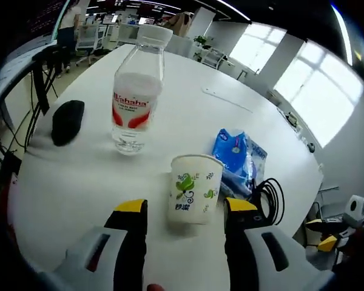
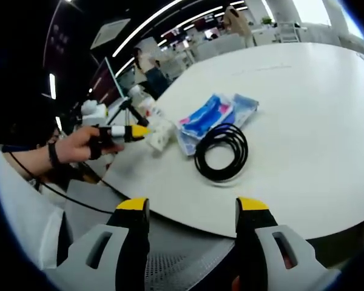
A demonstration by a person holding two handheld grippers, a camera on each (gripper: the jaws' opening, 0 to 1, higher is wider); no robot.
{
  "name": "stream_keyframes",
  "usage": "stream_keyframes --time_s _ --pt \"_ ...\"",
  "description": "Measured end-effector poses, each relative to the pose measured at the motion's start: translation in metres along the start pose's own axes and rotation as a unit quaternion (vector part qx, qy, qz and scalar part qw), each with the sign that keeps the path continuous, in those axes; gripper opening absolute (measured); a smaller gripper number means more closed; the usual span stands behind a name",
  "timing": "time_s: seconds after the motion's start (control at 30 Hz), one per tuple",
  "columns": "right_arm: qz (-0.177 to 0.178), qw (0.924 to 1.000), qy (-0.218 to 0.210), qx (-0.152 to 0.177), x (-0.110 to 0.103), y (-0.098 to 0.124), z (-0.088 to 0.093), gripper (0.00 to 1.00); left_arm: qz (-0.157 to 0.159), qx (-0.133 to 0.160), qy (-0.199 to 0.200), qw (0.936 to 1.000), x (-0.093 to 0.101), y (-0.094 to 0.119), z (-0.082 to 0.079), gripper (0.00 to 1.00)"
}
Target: Arrange the tabletop items into an orderly group along one side of the table until the central work area is clear of visible clutter.
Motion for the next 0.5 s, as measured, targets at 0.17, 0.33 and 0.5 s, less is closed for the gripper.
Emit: stream_keyframes --time_s 0.17,0.33,0.5 --pt "-0.003 1.0 0.006 -0.007 -0.001 -0.001 -0.001 0.56 0.006 -0.01 0.006 0.9999 0.004 -0.006 0.005 0.51" --pt "-0.005 0.9999 0.009 -0.01 -0.003 -0.003 -0.004 0.56 0.011 -0.012 0.006 0.9999 0.006 -0.011 0.004 0.52" --pt "-0.006 0.9999 0.011 -0.011 -0.005 -0.003 -0.005 0.55 0.013 -0.017 0.001 0.9998 0.007 -0.017 0.004 0.52"
Point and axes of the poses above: the point that each gripper's makers call its tool centre point, and the gripper's own axes: y roughly backward along the fingers, x roughly to its right, z roughly out of its underside, the point moved 6 cm from there along y, roughly backward along the fingers, and after that the axes turned 7 degrees about -y, right-handed, at the moved point
